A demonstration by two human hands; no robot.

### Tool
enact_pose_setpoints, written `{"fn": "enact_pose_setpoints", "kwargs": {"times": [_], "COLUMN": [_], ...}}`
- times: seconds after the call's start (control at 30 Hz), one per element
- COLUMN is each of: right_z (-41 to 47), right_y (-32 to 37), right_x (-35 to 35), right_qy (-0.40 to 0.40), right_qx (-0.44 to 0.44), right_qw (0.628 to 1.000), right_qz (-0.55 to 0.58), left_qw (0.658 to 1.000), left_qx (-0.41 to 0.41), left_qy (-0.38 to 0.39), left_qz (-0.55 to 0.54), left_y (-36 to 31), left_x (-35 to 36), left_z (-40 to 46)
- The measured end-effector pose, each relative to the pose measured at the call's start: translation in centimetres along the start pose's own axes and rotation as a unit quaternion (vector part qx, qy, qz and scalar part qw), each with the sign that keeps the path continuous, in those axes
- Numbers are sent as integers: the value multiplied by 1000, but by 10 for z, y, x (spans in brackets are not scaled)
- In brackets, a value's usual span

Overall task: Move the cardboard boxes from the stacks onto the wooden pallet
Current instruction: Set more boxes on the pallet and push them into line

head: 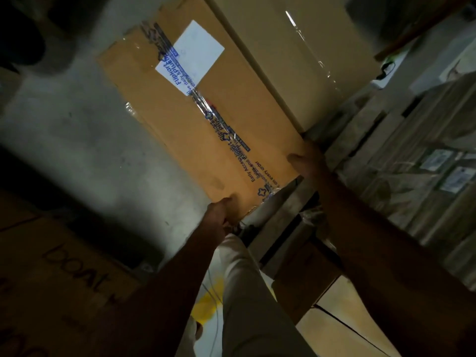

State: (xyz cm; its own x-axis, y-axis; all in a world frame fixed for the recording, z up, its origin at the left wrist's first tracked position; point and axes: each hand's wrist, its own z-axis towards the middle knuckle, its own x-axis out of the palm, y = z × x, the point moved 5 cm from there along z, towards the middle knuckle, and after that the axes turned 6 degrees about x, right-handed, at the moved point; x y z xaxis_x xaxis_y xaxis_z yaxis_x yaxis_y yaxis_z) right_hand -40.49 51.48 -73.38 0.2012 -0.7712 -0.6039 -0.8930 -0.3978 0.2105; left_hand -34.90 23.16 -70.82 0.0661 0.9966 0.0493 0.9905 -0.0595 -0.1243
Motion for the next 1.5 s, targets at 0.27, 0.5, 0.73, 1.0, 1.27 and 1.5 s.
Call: {"fn": "enact_pose_setpoints", "kwargs": {"times": [0.27,0.5,0.73,1.0,1.27,1.5], "right_z": [-84,-192,-356,-492,-642,-705], "right_y": [43,95,170,228,308,380], "right_x": [-17,-9,19,95,130,187], "right_qy": [29,114,102,24,-38,5], "right_qx": [-15,-55,-66,-202,-361,-438], "right_qw": [999,958,946,940,887,850], "right_qz": [25,257,300,272,285,292], "left_qw": [993,954,938,904,785,669], "left_qx": [98,263,299,321,484,584], "left_qy": [-63,-126,-137,-94,-157,-196], "left_qz": [-8,-71,-113,-266,-353,-415], "left_y": [-27,-76,-63,7,5,6], "left_x": [-56,-145,-247,-369,-490,-584], "left_z": [-83,-179,-271,-326,-409,-486]}}
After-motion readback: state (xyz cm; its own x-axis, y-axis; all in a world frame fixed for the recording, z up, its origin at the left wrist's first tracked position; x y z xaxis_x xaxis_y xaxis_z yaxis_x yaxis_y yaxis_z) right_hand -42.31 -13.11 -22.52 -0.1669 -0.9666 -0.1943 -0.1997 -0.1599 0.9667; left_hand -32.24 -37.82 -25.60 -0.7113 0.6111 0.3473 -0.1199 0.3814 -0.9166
